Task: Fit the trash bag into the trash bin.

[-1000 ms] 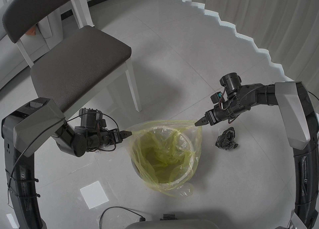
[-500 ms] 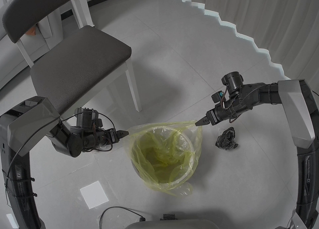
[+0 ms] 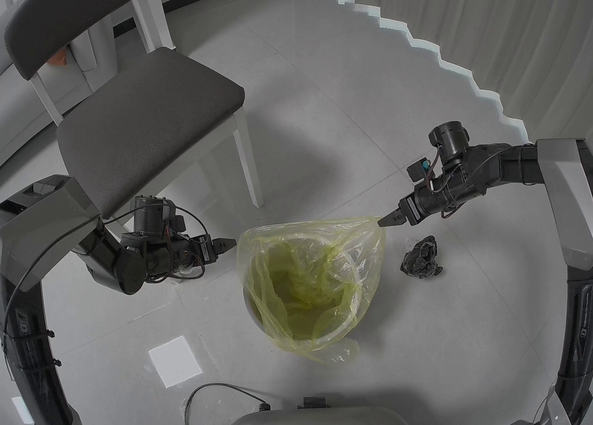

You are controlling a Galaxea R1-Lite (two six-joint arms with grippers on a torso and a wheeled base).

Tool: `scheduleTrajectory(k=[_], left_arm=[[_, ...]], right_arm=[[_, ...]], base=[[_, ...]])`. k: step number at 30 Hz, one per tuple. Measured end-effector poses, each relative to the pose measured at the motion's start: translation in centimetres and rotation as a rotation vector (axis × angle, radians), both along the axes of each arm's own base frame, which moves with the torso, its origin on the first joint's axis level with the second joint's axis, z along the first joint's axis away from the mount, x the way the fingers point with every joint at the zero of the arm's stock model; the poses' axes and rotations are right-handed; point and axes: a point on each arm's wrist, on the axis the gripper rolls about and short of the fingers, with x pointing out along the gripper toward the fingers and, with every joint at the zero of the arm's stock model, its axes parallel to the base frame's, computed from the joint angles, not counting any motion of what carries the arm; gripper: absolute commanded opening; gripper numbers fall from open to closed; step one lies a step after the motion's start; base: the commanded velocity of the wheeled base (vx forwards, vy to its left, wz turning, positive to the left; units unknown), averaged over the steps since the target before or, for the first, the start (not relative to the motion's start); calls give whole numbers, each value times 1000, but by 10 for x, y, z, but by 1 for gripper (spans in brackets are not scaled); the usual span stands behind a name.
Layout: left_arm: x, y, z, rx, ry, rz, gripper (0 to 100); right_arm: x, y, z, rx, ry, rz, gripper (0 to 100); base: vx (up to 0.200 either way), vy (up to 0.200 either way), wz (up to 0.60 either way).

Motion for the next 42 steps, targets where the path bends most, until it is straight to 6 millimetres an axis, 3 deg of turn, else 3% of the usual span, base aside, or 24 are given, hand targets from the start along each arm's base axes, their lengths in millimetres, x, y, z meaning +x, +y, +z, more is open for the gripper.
scheduleTrajectory(k=[6, 12, 23, 30, 38, 39, 42], left_arm=[[-14, -19, 9, 8, -9, -63, 100], [-42, -38, 14, 57, 47, -158, 100], [-72, -59, 5, 120, 126, -231, 100], [-69, -81, -10, 129, 161, -268, 100], [-66, -89, -24, 123, 198, -255, 100], [-65, -89, -26, 125, 201, -255, 0], [-64, -89, -29, 127, 207, -252, 0]], right_arm=[[2, 19, -11, 5, -5, 32, 100], [3, 38, -23, 9, 10, 61, 100], [5, 45, -31, 8, 21, 72, 100], [5, 45, -34, 6, 28, 72, 100], [5, 45, -36, 6, 34, 71, 100], [5, 45, -36, 6, 34, 71, 100], [5, 45, -36, 5, 36, 71, 100]], base=[[0, 0, 0], [0, 0, 0], [0, 0, 0], [0, 0, 0], [0, 0, 0], [0, 0, 0], [0, 0, 0]])
